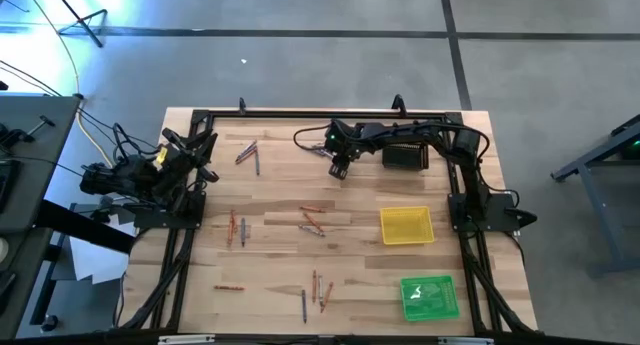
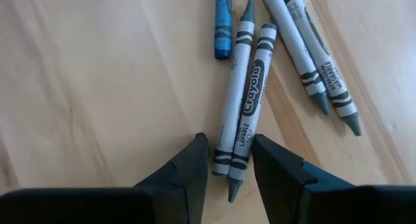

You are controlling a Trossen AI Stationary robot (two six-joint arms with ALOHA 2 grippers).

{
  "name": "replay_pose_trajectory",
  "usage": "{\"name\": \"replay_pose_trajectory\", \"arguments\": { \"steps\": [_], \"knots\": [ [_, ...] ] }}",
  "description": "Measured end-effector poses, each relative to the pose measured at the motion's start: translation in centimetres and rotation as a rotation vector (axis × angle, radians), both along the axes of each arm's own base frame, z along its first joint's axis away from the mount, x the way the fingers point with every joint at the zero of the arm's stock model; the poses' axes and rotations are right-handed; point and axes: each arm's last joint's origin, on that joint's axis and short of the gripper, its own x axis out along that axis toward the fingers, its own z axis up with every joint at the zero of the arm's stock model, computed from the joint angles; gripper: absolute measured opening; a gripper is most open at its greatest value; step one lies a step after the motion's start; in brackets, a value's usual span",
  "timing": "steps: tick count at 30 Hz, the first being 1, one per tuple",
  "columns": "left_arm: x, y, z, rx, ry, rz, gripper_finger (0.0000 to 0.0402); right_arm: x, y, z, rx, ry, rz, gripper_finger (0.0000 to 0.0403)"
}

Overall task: Sort crayons
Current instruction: Put the gray crayon into the black basket

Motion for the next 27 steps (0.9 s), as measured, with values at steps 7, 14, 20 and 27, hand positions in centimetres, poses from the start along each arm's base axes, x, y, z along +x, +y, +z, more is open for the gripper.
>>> {"name": "replay_pose_trajectory", "arguments": {
  "steps": [7, 14, 20, 27],
  "knots": [
    [0.0, 0.0, 0.0, 0.000, 0.000, 0.001, 0.0074, 0.0, 0.1, -0.1, 0.051, -0.014, 0.004, 0.0067],
    [0.0, 0.0, 0.0, -0.001, 0.001, 0.001, 0.0074, 0.1, 0.4, 0.0, 0.088, -0.029, 0.021, 0.0003],
    [0.0, 0.0, 0.0, 0.000, 0.001, 0.001, 0.0074, 0.4, 0.2, 0.3, 0.109, -0.032, 0.009, 0.0000],
    [0.0, 0.0, 0.0, 0.000, 0.001, 0.001, 0.0074, 0.8, -0.3, 1.8, 0.052, 0.015, -0.002, 0.0000]
  ]
}}
